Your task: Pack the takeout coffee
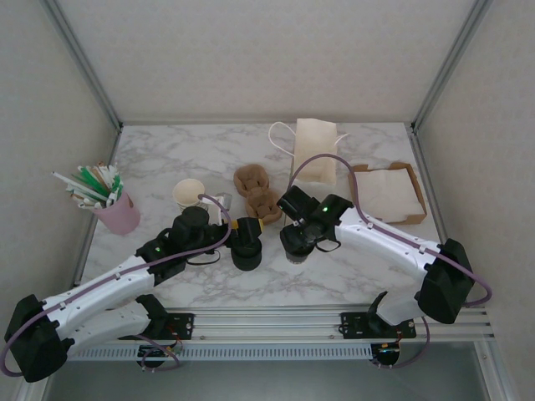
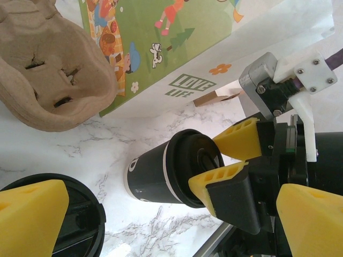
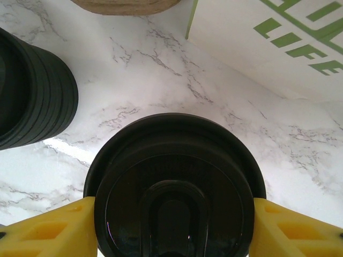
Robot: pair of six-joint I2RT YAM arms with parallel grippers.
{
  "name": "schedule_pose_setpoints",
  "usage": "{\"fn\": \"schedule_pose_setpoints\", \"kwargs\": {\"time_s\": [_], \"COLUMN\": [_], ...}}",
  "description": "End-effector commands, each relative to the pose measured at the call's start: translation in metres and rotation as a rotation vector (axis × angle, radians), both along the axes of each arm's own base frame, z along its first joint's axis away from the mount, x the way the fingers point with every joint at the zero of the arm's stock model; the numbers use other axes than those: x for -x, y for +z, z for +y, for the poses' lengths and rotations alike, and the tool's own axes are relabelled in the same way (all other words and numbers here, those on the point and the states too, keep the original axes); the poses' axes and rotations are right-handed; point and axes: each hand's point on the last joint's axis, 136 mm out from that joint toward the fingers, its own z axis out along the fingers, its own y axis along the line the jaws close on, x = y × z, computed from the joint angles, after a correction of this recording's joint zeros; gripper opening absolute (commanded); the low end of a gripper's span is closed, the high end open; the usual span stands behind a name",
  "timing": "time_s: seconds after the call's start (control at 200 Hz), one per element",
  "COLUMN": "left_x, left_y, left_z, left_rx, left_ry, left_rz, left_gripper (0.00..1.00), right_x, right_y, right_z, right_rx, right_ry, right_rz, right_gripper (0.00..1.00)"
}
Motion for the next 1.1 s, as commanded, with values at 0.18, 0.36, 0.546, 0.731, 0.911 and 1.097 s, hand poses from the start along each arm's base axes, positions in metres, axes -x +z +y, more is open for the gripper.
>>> {"fn": "schedule_pose_setpoints", "kwargs": {"time_s": [0.18, 0.36, 0.546, 0.731, 0.911, 1.097], "left_x": [0.001, 0.001, 0.002, 0.001, 0.000, 0.000], "left_y": [0.008, 0.004, 0.001, -0.002, 0.000, 0.001], "left_z": [-0.005, -0.005, -0.005, -0.006, -0.007, -0.007], "left_rx": [0.045, 0.042, 0.038, 0.029, 0.028, 0.022], "left_ry": [-0.017, -0.016, -0.014, -0.016, -0.018, -0.018], "left_rz": [-0.017, -0.007, 0.000, 0.011, 0.011, 0.019], "left_gripper": [1.00, 1.00, 1.00, 1.00, 1.00, 0.99], "right_x": [0.042, 0.053, 0.052, 0.048, 0.045, 0.043], "right_y": [-0.011, -0.016, -0.018, -0.011, 0.002, 0.019], "right_z": [0.007, 0.012, 0.011, 0.013, 0.014, 0.014], "right_rx": [-0.001, 0.032, 0.084, 0.081, 0.066, 0.027], "right_ry": [0.133, 0.207, 0.229, 0.230, 0.213, 0.193], "right_rz": [0.124, 0.142, 0.127, 0.112, 0.082, 0.050], "right_gripper": [0.63, 0.63, 0.65, 0.74, 0.81, 0.87]}}
